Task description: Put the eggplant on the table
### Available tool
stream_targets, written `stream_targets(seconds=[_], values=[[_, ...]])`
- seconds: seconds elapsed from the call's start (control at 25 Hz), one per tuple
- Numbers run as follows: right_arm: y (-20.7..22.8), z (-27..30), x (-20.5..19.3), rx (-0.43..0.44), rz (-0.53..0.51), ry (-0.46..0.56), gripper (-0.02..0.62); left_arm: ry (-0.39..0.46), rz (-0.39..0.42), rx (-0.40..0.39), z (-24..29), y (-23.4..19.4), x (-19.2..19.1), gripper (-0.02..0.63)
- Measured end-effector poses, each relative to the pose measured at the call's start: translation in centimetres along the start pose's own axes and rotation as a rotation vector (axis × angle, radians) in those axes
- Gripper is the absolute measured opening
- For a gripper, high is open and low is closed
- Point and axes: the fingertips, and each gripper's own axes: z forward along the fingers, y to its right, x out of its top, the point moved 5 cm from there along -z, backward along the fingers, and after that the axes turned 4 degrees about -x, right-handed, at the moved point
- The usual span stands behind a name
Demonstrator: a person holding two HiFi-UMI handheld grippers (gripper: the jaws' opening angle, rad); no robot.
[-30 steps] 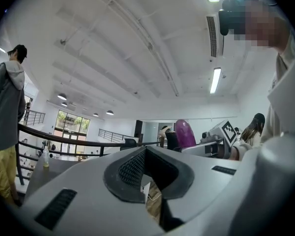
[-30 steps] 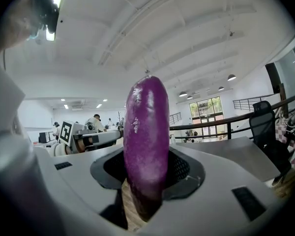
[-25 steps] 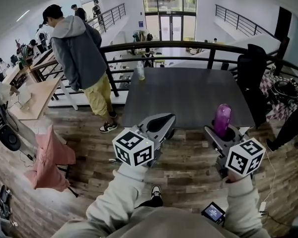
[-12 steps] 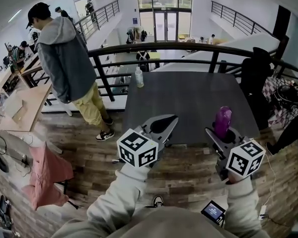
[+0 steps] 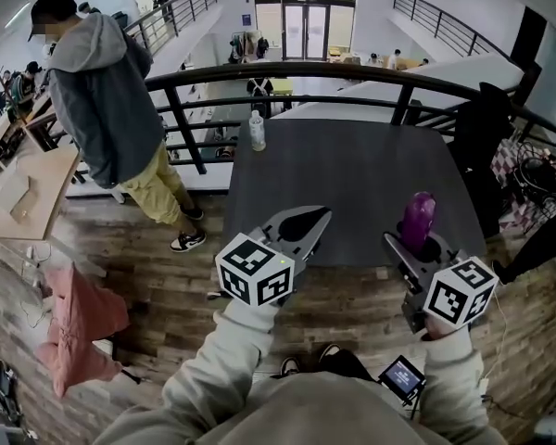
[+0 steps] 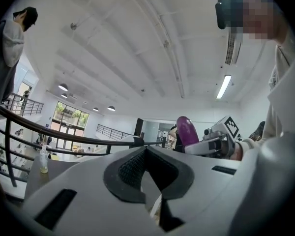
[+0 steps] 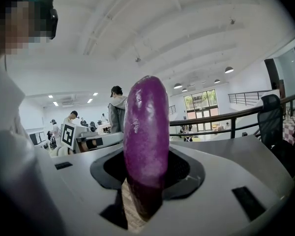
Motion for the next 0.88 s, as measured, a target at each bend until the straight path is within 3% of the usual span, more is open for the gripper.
stream_targets(seconds=[0.32,0.88], values=[[3.0,4.0,1.3,0.028,0.008,0.005,0.178,-0.014,0.005,0.038,2.1,-3.1,0.1,0.005],[18.1,9.9,6.3,0.017,0.044,0.008,0.178,-0.031,0.012,0.021,16.9,-10.3,1.4,0.005]])
